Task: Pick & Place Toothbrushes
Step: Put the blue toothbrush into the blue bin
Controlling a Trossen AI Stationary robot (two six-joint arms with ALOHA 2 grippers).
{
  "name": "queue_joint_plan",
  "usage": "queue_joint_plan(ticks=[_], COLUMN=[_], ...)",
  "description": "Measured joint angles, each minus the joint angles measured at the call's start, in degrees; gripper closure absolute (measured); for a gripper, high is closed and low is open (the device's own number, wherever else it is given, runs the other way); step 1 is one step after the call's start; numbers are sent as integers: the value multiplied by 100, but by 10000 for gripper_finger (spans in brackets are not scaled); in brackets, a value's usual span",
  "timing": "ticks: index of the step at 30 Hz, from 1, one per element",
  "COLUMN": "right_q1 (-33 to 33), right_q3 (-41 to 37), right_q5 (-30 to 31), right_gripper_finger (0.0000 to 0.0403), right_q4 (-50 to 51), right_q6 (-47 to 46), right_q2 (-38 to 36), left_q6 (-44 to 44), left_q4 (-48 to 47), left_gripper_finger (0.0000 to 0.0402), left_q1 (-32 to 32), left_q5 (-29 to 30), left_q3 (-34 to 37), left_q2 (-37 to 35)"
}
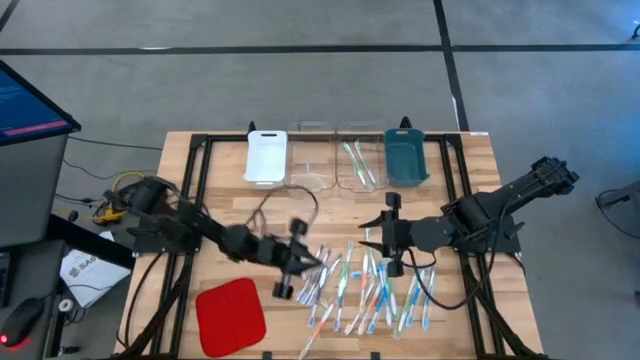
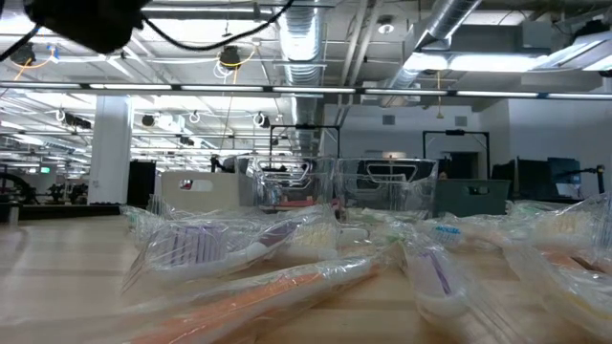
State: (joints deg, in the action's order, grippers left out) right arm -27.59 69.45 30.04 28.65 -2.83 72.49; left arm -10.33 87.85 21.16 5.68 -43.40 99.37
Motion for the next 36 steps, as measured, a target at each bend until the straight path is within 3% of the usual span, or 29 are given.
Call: queue_joint_plan(ticks=[5, 10, 14, 18, 24, 30, 36], right_q1=[-48, -55, 145, 257, 164, -916, -2072], right_q3=[0, -101, -476, -840, -941, -939, -935], right_q5=[-2, -5, -15, -52, -772, -1095, -1303], right_gripper_finger=[249, 249, 249, 249, 252, 275, 311], right_q4=[-534, -617, -962, -948, 334, 1076, 1187], right_q6=[-6, -162, -1036, -2703, -5854, -8862, -11561], right_q2=[0, 0, 0, 7, 8, 274, 1040], left_q6=[-734, -703, -468, -402, -231, -133, -131], left_q4=[-916, -3609, -5787, -6749, -7408, -7591, -7414], left_gripper_finger=[396, 393, 392, 396, 392, 393, 396], left_q1=[-137, -234, -272, -272, -259, -248, -248], left_q5=[-213, -247, -219, -221, -224, -255, -259], left_q3=[0, 11, 24, 22, 20, 20, 22], left_q2=[-1742, -3418, -4298, -4974, -5630, -5666, -5480])
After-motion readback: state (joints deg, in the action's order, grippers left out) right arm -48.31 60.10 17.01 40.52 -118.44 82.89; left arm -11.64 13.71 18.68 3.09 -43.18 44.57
